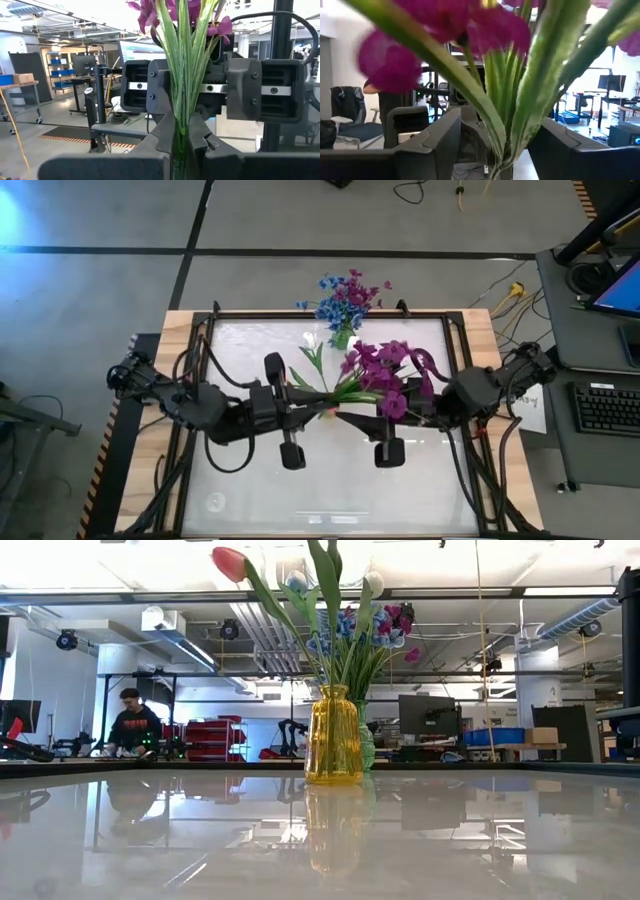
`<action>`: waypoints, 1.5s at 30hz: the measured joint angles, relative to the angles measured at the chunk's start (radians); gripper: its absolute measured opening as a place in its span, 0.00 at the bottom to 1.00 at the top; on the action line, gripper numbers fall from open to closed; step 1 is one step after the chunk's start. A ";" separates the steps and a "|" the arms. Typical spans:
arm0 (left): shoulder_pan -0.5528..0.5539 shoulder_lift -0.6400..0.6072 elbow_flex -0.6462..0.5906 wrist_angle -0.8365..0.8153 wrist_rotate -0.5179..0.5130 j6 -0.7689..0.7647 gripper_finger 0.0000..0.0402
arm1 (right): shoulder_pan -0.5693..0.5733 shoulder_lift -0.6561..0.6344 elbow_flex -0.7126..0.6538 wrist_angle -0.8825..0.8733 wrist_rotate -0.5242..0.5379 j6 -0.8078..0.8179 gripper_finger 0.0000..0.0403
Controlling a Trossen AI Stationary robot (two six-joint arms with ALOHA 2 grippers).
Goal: Sort flowers into vase by color
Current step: Put the purple flowers into the green vase
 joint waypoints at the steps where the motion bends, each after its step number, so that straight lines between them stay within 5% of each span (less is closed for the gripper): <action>1: 0.002 0.000 0.000 0.000 0.000 0.000 0.00 | -0.003 0.000 0.000 0.000 0.000 0.004 0.47; 13: 0.011 0.000 0.000 0.000 0.003 -0.004 0.00 | -0.017 -0.004 0.000 -0.004 0.002 -0.012 0.05; 20: 0.015 0.000 0.000 0.000 -0.017 -0.075 0.06 | -0.018 -0.021 0.000 -0.044 0.002 -0.020 0.04; 26: 0.017 -0.003 0.014 -0.036 -0.026 -0.133 0.31 | -0.016 -0.077 0.000 -0.113 0.002 -0.022 0.03; 34: 0.029 -0.002 0.036 -0.065 -0.133 -0.114 0.61 | -0.017 -0.220 0.000 -0.403 0.257 -0.050 0.03; 40: 0.105 -0.001 0.133 -0.333 -0.080 -0.324 0.59 | -0.016 -0.336 0.001 -0.617 0.477 -0.002 0.03; 45: 0.187 0.000 0.256 -0.625 -0.035 -0.449 0.50 | -0.023 -0.420 0.001 -0.708 0.497 0.102 0.03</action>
